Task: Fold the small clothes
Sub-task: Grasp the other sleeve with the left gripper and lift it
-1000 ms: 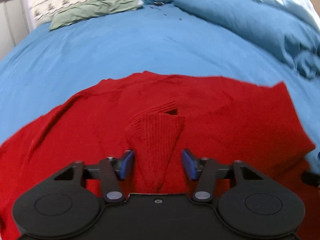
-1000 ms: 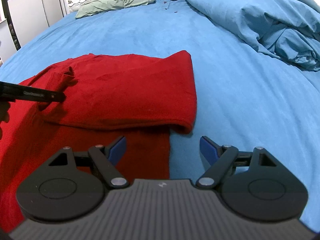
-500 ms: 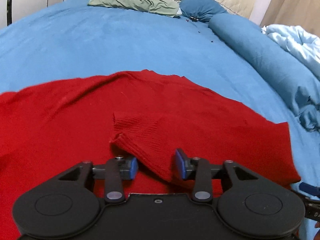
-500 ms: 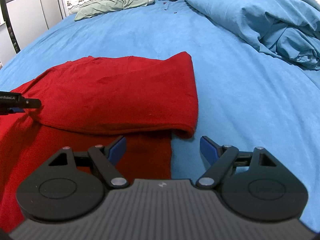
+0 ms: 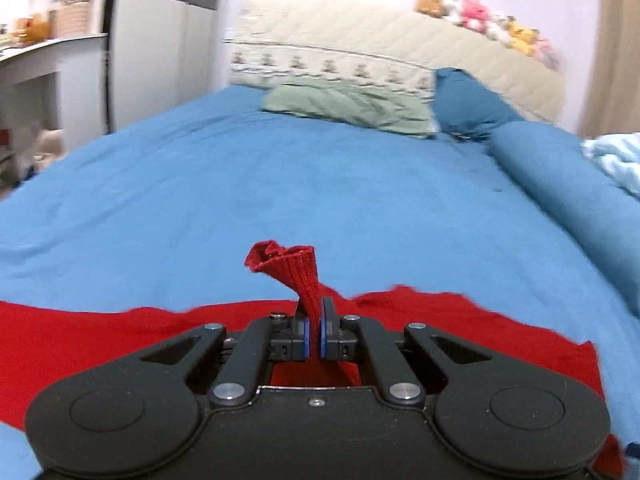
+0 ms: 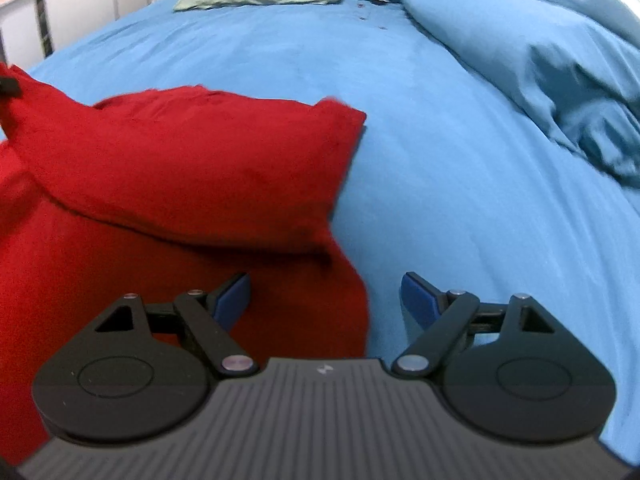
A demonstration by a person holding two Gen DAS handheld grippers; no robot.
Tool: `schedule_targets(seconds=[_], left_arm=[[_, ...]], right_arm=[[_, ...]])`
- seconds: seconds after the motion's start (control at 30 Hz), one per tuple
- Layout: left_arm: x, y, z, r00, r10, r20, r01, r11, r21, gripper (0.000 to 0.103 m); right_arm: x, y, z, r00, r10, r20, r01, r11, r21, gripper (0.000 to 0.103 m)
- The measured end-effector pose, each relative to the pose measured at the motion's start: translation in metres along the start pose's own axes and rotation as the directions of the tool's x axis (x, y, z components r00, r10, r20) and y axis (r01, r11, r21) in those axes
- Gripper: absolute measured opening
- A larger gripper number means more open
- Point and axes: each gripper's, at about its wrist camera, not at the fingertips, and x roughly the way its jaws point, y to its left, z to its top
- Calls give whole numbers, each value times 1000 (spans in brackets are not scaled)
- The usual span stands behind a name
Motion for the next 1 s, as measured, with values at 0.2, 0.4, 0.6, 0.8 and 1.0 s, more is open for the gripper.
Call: schedule_targets(seconds=[0.2,0.4,0.6,0.8,1.0], left_arm=[[11,20,-16,998,-6,-66,3,999,-45,4],[6,19,-19,996,-50,-70,44,996,-82,4],[11,33,-34,991,-35,-126,25,996,-81,5],[6,58,-56,979,55,-195,-68,996,-57,22],[-30,58,-47,975,147,-166,-139,989,59,49]], right_arm=[[17,9,8,997,-70,45,71,997,-31,98],[11,-12,8,979,-195,65,194,981,10,97],[8,-35,-8,990,-140,32,137,988,65,98],[4,-51,-6,999,-53,-2,53,995,87,98],[-31,-31,24,996,73,42,-76,995,58,103]])
